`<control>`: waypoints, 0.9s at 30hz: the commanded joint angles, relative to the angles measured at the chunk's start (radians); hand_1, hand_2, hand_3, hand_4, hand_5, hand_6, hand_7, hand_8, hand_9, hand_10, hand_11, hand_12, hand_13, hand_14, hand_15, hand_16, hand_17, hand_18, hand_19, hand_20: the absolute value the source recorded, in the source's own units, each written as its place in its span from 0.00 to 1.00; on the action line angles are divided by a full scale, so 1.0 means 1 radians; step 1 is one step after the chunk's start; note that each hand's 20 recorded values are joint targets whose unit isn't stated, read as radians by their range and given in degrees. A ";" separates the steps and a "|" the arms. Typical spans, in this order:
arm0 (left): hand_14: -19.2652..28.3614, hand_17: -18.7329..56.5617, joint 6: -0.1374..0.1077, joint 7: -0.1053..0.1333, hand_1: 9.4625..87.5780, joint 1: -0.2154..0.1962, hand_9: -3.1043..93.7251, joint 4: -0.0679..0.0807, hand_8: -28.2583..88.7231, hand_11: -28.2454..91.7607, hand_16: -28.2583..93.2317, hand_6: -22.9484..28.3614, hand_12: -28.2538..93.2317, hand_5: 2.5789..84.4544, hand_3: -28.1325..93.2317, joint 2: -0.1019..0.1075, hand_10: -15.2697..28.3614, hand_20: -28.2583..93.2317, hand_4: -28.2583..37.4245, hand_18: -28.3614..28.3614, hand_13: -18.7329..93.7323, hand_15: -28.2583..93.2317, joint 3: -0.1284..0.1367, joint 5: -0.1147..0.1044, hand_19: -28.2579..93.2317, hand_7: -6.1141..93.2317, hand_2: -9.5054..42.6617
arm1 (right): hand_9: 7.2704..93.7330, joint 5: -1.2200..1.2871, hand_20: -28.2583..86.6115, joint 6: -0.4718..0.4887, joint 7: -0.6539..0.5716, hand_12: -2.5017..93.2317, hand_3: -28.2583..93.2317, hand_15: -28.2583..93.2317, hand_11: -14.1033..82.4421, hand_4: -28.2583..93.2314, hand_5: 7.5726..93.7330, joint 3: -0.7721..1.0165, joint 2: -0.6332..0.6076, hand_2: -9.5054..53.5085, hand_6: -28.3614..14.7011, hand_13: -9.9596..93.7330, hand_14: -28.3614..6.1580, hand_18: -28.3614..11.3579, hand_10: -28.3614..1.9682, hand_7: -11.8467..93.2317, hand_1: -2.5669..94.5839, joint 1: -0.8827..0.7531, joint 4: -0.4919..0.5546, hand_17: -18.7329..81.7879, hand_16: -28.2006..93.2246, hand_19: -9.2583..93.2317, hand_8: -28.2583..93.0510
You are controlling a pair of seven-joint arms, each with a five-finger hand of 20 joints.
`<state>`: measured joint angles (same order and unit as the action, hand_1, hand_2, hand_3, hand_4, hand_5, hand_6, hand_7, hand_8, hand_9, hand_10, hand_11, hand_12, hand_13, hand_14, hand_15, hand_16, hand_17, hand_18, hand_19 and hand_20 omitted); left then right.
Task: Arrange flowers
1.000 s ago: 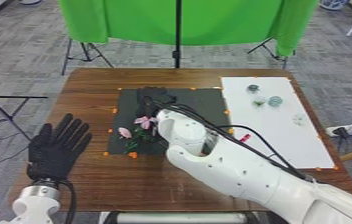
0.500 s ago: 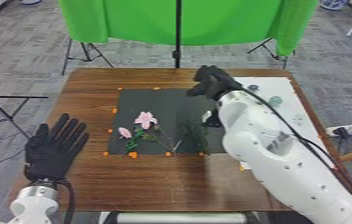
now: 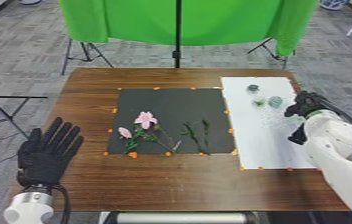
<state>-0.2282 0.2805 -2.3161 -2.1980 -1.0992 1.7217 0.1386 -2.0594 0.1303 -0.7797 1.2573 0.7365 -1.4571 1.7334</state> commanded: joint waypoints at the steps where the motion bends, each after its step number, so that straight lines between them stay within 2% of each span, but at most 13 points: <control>1: 0.69 0.20 -0.006 0.000 0.21 -0.018 0.40 -0.004 0.18 0.37 0.21 0.62 0.33 0.49 0.87 -0.007 0.67 0.35 0.00 0.71 0.41 0.45 -0.005 -0.007 0.43 0.14 0.44 | 0.31 0.025 0.54 0.097 -0.065 0.14 0.88 0.37 0.22 0.00 0.39 0.017 0.012 0.00 0.51 0.41 0.35 0.14 0.44 0.22 0.48 -0.005 -0.008 0.36 0.38 0.82 0.15; 5: 0.69 0.20 -0.013 0.002 0.21 -0.021 0.40 -0.006 0.18 0.37 0.21 0.62 0.33 0.49 0.87 -0.009 0.67 0.35 0.00 0.71 0.41 0.45 -0.005 -0.009 0.43 0.14 0.44 | 0.42 -0.026 0.54 0.066 -0.077 0.16 0.89 0.45 0.26 0.00 0.47 -0.017 0.009 0.00 0.54 0.50 0.38 0.12 0.43 0.25 0.53 -0.014 -0.015 0.40 0.38 0.84 0.13; 7: 0.69 0.20 -0.018 0.001 0.21 -0.023 0.40 -0.008 0.18 0.37 0.21 0.62 0.33 0.49 0.86 -0.011 0.67 0.35 0.00 0.71 0.41 0.45 -0.003 -0.011 0.43 0.14 0.44 | 0.51 -0.048 0.56 0.023 -0.086 0.19 0.88 0.56 0.32 0.00 0.53 -0.040 0.008 0.00 0.56 0.57 0.42 0.13 0.42 0.28 0.56 -0.010 -0.025 0.43 0.38 0.87 0.13; 8: 0.69 0.20 -0.026 0.000 0.21 -0.023 0.40 -0.011 0.18 0.37 0.21 0.62 0.33 0.49 0.86 -0.013 0.67 0.35 0.00 0.71 0.41 0.45 -0.003 -0.017 0.43 0.14 0.44 | 0.56 -0.041 0.56 0.012 -0.077 0.21 0.86 0.61 0.38 0.00 0.57 -0.037 0.009 0.00 0.57 0.61 0.45 0.13 0.42 0.30 0.59 -0.014 -0.025 0.45 0.41 0.89 0.12; 10: 0.69 0.20 -0.070 0.007 0.21 -0.020 0.40 -0.020 0.18 0.37 0.21 0.62 0.33 0.49 0.86 -0.011 0.67 0.35 0.00 0.71 0.41 0.46 -0.009 -0.039 0.43 0.15 0.44 | 0.61 -0.032 0.57 -0.023 -0.067 0.25 0.81 0.63 0.42 0.00 0.62 -0.033 0.010 0.00 0.58 0.64 0.50 0.14 0.44 0.33 0.63 -0.023 -0.022 0.46 0.47 0.90 0.12; 11: 0.69 0.20 -0.049 0.006 0.21 -0.024 0.40 -0.016 0.18 0.37 0.21 0.62 0.33 0.49 0.87 -0.013 0.67 0.35 0.00 0.71 0.41 0.46 -0.007 -0.042 0.43 0.15 0.44 | 0.68 -0.035 0.58 -0.042 -0.063 0.34 0.79 0.64 0.36 0.00 0.64 -0.030 0.010 0.00 0.58 0.66 0.52 0.15 0.48 0.36 0.66 -0.029 -0.016 0.47 0.50 0.91 0.17; 13: 0.69 0.20 -0.050 0.006 0.21 -0.029 0.40 -0.020 0.18 0.37 0.21 0.62 0.33 0.50 0.87 -0.017 0.68 0.35 0.00 0.71 0.41 0.47 -0.005 -0.038 0.44 0.15 0.44 | 0.81 -0.026 0.60 -0.079 -0.059 0.48 0.76 0.67 0.35 0.00 0.73 -0.019 0.007 0.00 0.60 0.74 0.55 0.15 0.55 0.44 0.70 -0.040 0.016 0.51 0.55 0.91 0.25; 14: 0.70 0.20 -0.047 0.004 0.21 -0.030 0.40 -0.020 0.18 0.37 0.21 0.62 0.33 0.50 0.87 -0.017 0.68 0.35 0.00 0.72 0.41 0.47 -0.004 -0.037 0.44 0.15 0.44 | 0.84 -0.025 0.61 -0.080 -0.052 0.50 0.76 0.67 0.34 0.00 0.75 -0.009 0.005 0.00 0.60 0.76 0.56 0.15 0.57 0.45 0.71 -0.049 0.039 0.51 0.56 0.91 0.27; 18: 0.70 0.20 -0.041 0.004 0.21 -0.037 0.40 -0.021 0.18 0.38 0.20 0.63 0.33 0.50 0.87 -0.018 0.68 0.35 0.00 0.72 0.41 0.47 0.002 -0.037 0.44 0.15 0.44 | 0.88 0.006 0.62 -0.106 -0.026 0.54 0.77 0.67 0.35 0.00 0.78 0.001 -0.004 0.00 0.61 0.79 0.58 0.13 0.60 0.48 0.71 -0.049 0.146 0.53 0.57 0.92 0.30; 19: 0.70 0.20 -0.041 0.009 0.21 -0.037 0.40 -0.020 0.18 0.38 0.20 0.63 0.33 0.50 0.87 -0.011 0.68 0.35 0.00 0.72 0.41 0.47 0.000 -0.043 0.44 0.15 0.44 | 0.88 0.013 0.62 -0.107 -0.010 0.54 0.77 0.67 0.35 0.00 0.78 0.000 -0.006 0.00 0.61 0.79 0.58 0.13 0.60 0.48 0.71 -0.043 0.176 0.53 0.58 0.92 0.30; 23: 0.70 0.20 -0.036 -0.003 0.21 -0.029 0.40 -0.016 0.18 0.38 0.20 0.63 0.33 0.50 0.87 -0.012 0.68 0.35 0.00 0.72 0.41 0.48 0.001 -0.034 0.44 0.15 0.44 | 0.88 0.094 0.63 -0.143 0.066 0.55 0.78 0.67 0.35 0.00 0.78 -0.032 0.004 0.00 0.61 0.80 0.58 0.12 0.59 0.48 0.71 0.005 0.285 0.53 0.58 0.92 0.32; 27: 0.70 0.20 -0.033 -0.007 0.21 -0.023 0.40 -0.012 0.18 0.38 0.20 0.62 0.33 0.50 0.87 -0.008 0.68 0.35 0.00 0.72 0.41 0.48 -0.001 -0.028 0.44 0.15 0.44 | 0.88 0.179 0.63 -0.139 0.147 0.55 0.79 0.68 0.35 0.00 0.78 -0.153 0.073 0.00 0.61 0.79 0.57 0.12 0.59 0.48 0.71 0.130 0.310 0.53 0.59 0.92 0.32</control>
<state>-0.2724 0.2873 -2.3364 -2.2173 -1.1062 1.7216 0.1049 -1.9870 0.0138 -0.7646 1.2357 0.7304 -1.5036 1.9525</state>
